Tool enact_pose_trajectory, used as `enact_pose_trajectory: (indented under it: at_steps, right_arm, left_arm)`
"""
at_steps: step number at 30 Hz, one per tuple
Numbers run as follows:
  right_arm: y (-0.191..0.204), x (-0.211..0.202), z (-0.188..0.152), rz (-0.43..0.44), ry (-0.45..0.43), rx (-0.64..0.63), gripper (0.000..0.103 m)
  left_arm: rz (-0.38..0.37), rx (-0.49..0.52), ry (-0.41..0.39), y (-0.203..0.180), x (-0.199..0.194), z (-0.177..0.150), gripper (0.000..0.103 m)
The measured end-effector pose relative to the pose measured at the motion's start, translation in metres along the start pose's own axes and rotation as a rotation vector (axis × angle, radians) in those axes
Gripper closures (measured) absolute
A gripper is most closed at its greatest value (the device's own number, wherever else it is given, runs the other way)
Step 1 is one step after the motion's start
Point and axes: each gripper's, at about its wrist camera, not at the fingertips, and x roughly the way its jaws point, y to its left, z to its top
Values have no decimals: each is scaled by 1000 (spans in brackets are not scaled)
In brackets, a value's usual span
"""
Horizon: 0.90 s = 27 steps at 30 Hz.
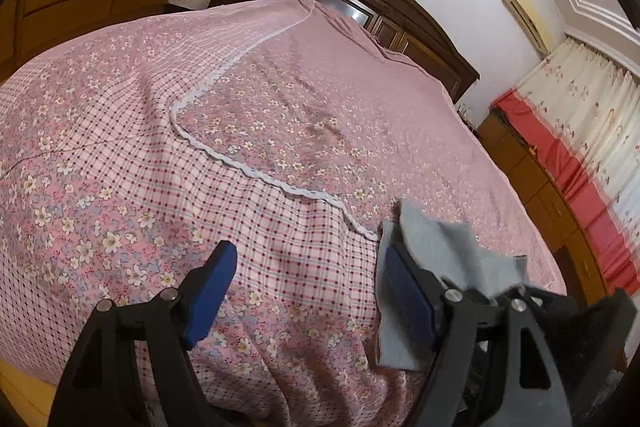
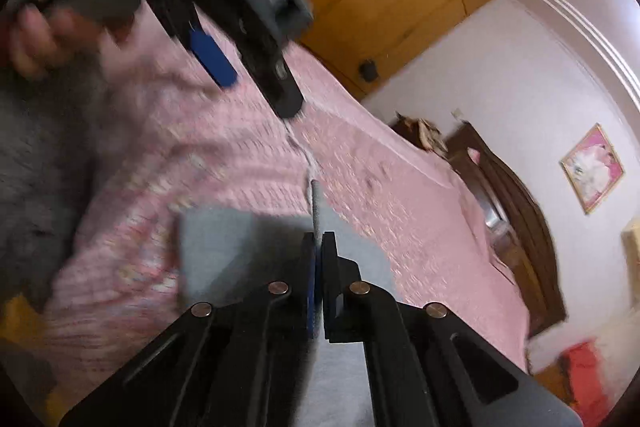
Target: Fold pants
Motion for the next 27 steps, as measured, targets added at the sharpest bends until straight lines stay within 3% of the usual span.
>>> enact_pose_trajectory:
  at_steps: [5, 16, 20, 22, 23, 27]
  right_arm:
    - [28, -19, 2, 57, -48, -176, 100]
    - [54, -9, -16, 122, -56, -235, 99]
    - [63, -11, -8, 168, -86, -209, 98]
    - [61, -15, 0, 193, -90, -204, 82]
    - [58, -22, 3, 209, -93, -180, 79]
    - [5, -64, -4, 277, -73, 77, 73]
  left_arm:
    - [3, -1, 0, 2, 0, -1, 23]
    - [20, 2, 9, -2, 2, 0, 23]
    - [31, 19, 22, -10, 6, 1, 23]
    - [30, 30, 29, -14, 9, 3, 23]
    - [26, 47, 33, -16, 11, 5, 23]
    - [48, 220, 30, -51, 17, 11, 23]
